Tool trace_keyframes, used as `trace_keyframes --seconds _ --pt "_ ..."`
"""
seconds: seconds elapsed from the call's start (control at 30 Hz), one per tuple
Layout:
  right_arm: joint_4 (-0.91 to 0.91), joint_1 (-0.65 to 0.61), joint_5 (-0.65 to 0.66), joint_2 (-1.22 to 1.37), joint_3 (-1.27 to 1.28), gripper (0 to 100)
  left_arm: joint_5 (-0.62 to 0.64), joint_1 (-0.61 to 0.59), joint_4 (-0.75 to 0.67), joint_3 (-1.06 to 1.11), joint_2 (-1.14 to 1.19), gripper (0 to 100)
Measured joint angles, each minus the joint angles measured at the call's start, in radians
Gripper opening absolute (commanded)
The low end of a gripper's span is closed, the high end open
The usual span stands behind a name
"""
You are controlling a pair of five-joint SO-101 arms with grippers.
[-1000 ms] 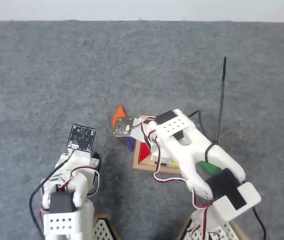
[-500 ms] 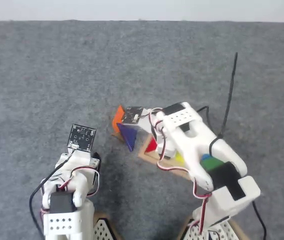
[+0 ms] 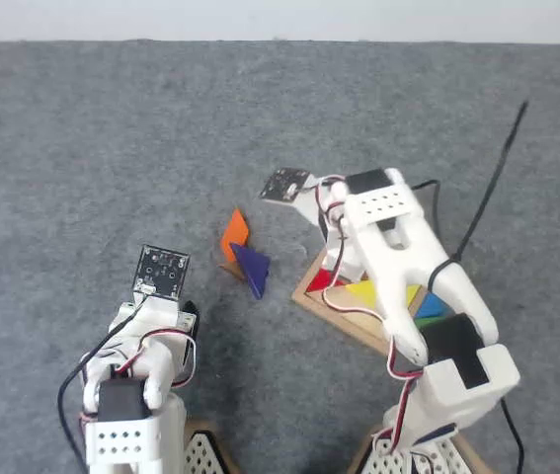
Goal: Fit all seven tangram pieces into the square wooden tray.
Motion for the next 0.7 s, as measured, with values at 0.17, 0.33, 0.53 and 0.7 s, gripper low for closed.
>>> trace_keyframes --seconds 0.17,0.33,0.53,0.7 --pt "0.006 0.068 0.0 0.002 -0.025 0.8 0.0 0.0 0.0 0.0 0.0 13" --pt "0.074 0.063 0.009 -0.011 -0.025 1.8 0.0 0.0 0.0 0.0 0.0 13" --pt "0.094 -0.046 0.032 -0.275 0.172 10.6 0.0 0.0 0.0 0.0 0.0 13" --pt "-0.087 -0.015 0.017 -0.456 0.462 11.3 0.0 0.0 0.0 0.0 0.0 13"
